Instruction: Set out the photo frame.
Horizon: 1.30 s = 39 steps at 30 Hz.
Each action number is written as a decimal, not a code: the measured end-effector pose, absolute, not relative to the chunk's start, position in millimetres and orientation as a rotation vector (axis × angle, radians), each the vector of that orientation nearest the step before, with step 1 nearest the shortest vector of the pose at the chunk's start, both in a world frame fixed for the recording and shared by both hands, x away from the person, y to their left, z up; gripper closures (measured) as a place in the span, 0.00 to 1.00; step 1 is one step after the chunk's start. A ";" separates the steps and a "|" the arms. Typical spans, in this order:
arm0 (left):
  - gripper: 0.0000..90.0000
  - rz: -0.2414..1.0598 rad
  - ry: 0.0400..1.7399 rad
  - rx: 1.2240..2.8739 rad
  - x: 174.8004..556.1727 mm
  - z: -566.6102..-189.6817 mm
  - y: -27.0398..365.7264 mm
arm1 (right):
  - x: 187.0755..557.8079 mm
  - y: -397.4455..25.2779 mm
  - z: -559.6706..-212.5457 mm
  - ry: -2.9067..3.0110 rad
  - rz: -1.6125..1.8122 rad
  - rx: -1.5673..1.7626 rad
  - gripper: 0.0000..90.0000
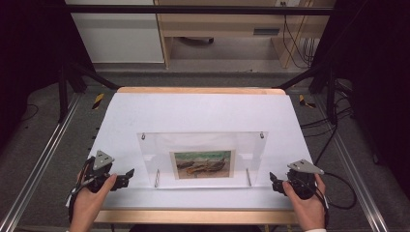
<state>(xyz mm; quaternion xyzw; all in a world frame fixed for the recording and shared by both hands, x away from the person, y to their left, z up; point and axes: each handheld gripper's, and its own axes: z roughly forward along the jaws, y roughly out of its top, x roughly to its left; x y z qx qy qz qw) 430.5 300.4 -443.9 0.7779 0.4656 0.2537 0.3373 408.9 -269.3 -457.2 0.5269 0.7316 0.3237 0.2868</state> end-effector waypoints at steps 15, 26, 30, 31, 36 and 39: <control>0.10 0.706 1.195 2.060 460.7 -442.0 300.4 | 440.8 -269.6 -458.1 1.966 0.835 1.416 0.16; 0.10 0.705 1.212 2.058 475.2 -448.4 300.6 | 455.9 -266.1 -462.9 1.935 0.862 1.456 0.16; 0.10 0.705 1.226 2.050 479.4 -450.8 303.3 | 459.0 -267.0 -464.7 1.924 0.869 1.464 0.16; 0.10 0.702 1.229 2.049 480.3 -451.3 304.0 | 459.9 -267.4 -465.0 1.921 0.870 1.468 0.16; 0.10 0.703 1.239 2.040 482.6 -453.7 307.2 | 464.0 -269.0 -467.0 1.907 0.879 1.496 0.17; 0.10 0.707 1.243 2.033 482.3 -455.3 309.8 | 467.6 -270.7 -469.3 1.901 0.877 1.512 0.17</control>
